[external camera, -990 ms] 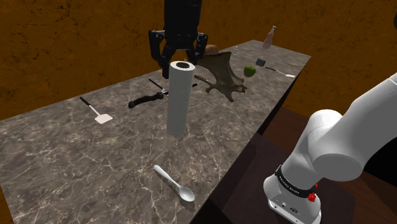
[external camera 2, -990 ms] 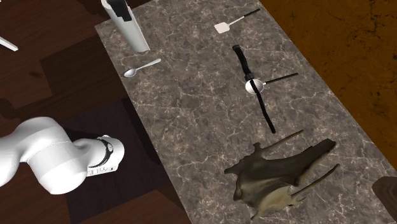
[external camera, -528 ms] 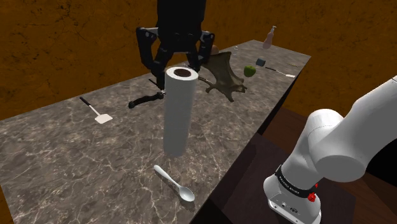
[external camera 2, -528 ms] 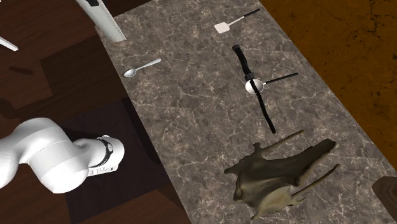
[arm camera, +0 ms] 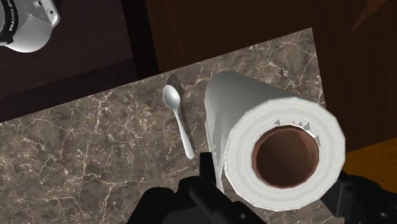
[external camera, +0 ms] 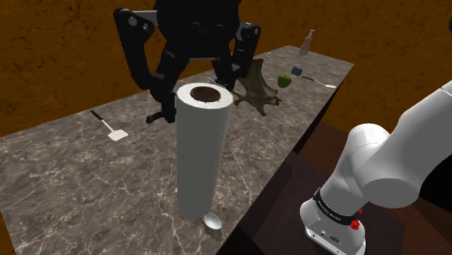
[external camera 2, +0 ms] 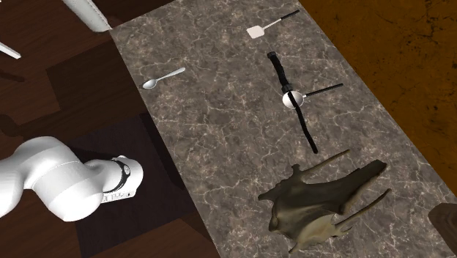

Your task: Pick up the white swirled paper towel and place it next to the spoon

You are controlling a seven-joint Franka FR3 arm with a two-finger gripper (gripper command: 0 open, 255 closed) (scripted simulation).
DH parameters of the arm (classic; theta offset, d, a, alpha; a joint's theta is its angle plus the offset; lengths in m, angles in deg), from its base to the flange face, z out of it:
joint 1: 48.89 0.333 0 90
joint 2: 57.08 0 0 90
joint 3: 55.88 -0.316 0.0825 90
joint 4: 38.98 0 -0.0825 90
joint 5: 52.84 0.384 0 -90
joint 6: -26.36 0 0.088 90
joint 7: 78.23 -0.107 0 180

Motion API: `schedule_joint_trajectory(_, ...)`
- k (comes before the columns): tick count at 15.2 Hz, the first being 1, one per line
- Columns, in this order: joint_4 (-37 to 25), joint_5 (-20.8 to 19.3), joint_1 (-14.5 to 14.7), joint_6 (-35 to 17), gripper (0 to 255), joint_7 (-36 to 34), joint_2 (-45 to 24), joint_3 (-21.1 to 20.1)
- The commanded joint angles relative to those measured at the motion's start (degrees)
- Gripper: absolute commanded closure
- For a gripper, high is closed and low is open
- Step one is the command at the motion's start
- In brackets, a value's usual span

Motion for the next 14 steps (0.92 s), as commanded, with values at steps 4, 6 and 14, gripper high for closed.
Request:
schedule_joint_trajectory(4,-2.1,0.0,1.4,-0.1,255,-5.5,-1.6,-3.8)
schedule_joint_trajectory(6,0.1,0.3,1.5,-1.7,255,-5.1,-0.9,-3.7)
schedule_joint_trajectory(14,8.1,1.4,1.9,-7.8,255,-3.9,1.2,-3.6)
